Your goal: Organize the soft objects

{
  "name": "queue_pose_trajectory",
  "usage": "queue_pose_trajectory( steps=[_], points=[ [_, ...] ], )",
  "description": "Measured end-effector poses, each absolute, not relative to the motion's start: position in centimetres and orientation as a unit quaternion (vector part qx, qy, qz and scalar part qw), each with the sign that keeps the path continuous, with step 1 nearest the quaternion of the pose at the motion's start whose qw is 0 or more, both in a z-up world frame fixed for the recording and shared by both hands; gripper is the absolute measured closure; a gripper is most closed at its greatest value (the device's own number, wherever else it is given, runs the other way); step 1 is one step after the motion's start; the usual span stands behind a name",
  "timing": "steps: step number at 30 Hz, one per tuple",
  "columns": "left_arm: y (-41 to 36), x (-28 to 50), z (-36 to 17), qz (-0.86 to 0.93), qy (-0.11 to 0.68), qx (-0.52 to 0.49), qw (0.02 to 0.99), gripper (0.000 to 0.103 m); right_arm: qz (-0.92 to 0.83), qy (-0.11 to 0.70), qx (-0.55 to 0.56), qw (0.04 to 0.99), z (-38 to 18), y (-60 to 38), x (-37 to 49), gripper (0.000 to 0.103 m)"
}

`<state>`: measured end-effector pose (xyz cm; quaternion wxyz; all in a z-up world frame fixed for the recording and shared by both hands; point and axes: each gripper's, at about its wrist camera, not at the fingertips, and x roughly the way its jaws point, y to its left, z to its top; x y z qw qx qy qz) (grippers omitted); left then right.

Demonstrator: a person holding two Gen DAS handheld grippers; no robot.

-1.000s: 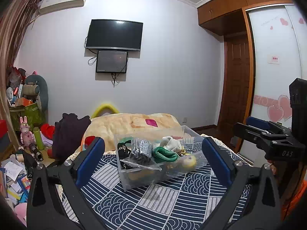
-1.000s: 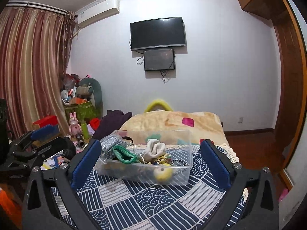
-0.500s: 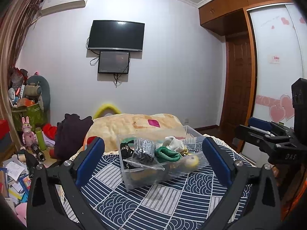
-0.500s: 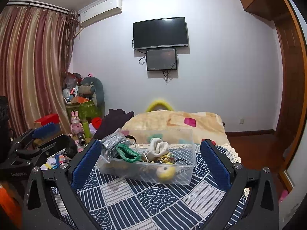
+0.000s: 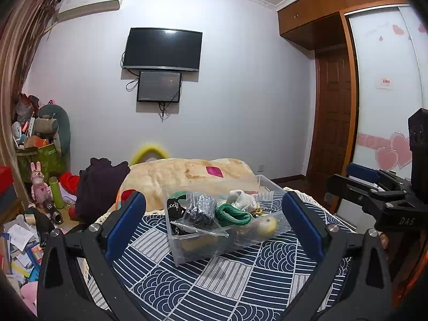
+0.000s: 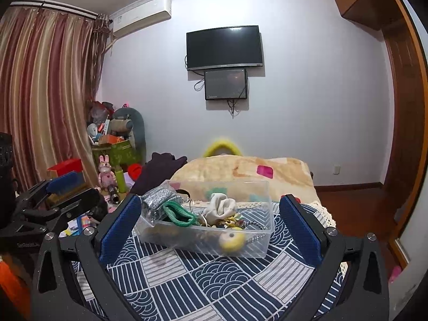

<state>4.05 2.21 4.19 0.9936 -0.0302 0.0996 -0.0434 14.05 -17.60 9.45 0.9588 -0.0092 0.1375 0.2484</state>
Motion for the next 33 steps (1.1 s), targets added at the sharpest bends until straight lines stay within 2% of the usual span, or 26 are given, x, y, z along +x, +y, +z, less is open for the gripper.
queue_pose_trajectory(
  steps=[33],
  points=[
    [2.61,4.72,4.15,-0.055,0.116,-0.044,0.991,0.0,0.25,0.146,0.002,0.957,9.22,-17.9,14.11,0.0]
  ],
)
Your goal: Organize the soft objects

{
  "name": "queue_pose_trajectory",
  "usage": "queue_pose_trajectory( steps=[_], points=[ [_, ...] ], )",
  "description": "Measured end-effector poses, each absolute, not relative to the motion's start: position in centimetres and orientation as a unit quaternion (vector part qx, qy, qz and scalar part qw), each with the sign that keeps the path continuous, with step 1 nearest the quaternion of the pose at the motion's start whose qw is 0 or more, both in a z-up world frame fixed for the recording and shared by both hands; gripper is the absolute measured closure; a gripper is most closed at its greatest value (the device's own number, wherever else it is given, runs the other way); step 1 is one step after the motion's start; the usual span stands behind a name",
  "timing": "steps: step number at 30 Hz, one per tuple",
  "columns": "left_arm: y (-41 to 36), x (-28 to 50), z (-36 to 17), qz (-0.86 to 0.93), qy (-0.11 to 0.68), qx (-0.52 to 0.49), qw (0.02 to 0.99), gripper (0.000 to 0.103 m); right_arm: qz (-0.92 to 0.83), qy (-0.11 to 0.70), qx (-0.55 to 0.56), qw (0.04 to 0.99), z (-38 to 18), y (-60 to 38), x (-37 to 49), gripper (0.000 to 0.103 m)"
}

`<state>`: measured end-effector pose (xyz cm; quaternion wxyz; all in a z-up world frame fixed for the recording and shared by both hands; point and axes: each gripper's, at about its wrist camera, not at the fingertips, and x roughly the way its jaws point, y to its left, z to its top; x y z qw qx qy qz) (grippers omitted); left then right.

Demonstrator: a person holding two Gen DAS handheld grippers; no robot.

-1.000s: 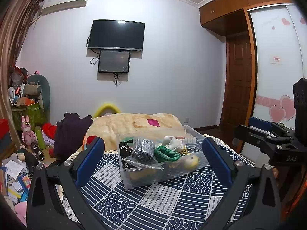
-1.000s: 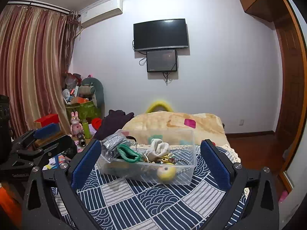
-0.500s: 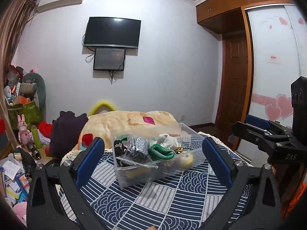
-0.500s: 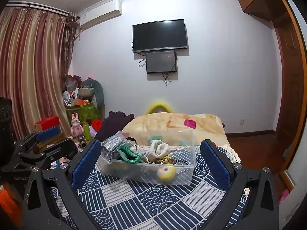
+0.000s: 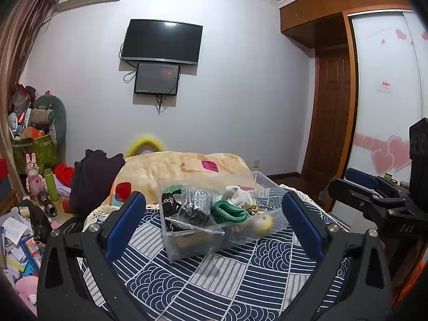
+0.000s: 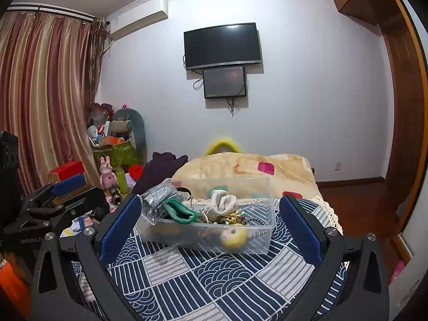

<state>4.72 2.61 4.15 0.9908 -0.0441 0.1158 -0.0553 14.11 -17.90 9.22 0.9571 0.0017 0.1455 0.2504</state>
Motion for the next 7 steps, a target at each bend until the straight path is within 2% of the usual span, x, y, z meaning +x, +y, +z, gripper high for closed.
queue_pose_trajectory(
  steps=[7],
  points=[
    [2.23,4.64,4.0,-0.059,0.119,-0.035,0.991,0.0,0.251,0.147,0.001,0.957,9.18,-17.71,14.16,0.0]
  ],
)
